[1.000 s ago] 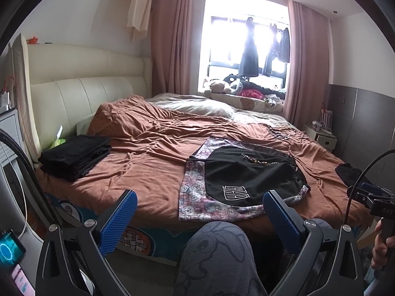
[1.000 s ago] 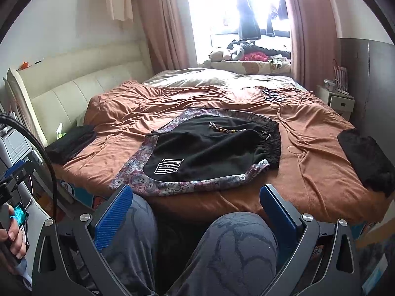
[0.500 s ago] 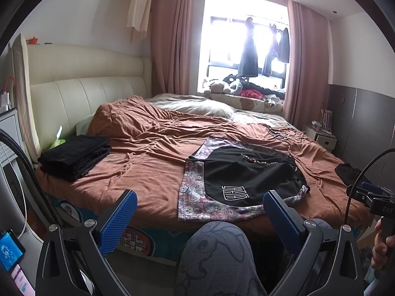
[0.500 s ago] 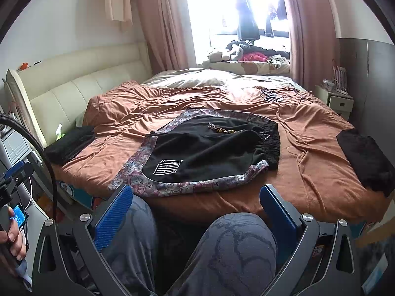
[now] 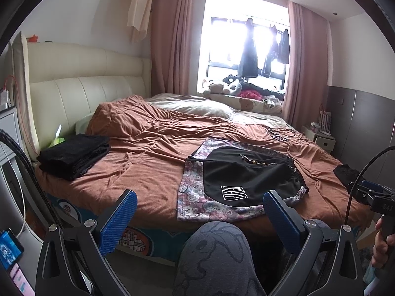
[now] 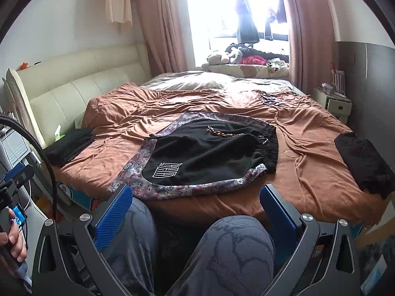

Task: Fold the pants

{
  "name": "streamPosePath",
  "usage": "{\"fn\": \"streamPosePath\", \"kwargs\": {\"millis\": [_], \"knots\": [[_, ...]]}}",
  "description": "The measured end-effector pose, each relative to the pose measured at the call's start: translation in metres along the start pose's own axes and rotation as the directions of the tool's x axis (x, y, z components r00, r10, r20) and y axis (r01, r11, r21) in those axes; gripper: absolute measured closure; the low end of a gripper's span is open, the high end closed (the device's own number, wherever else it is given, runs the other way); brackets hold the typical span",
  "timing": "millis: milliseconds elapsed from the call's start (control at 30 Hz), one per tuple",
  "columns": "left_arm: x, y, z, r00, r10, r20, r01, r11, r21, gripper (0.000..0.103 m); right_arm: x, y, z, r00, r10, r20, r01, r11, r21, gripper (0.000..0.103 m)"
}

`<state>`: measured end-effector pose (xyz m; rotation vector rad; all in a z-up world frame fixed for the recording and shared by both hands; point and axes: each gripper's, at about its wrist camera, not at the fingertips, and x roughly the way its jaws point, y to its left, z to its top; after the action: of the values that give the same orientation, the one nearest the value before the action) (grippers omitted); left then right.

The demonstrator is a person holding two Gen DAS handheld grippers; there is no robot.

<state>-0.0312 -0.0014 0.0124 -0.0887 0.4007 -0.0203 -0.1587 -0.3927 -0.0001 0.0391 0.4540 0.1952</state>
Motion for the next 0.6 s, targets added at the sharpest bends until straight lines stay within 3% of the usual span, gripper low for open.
{"fn": "streamPosePath", "kwargs": {"millis": [600], "knots": [[0.026,0.005,0.007,0.999,-0.034,-0.04,0.033,0.999,-0.01,0.0,0.01,-0.009,0.011,1.0,0.008,-0.006,-0.008,1.0,0.014,0.0]]}}
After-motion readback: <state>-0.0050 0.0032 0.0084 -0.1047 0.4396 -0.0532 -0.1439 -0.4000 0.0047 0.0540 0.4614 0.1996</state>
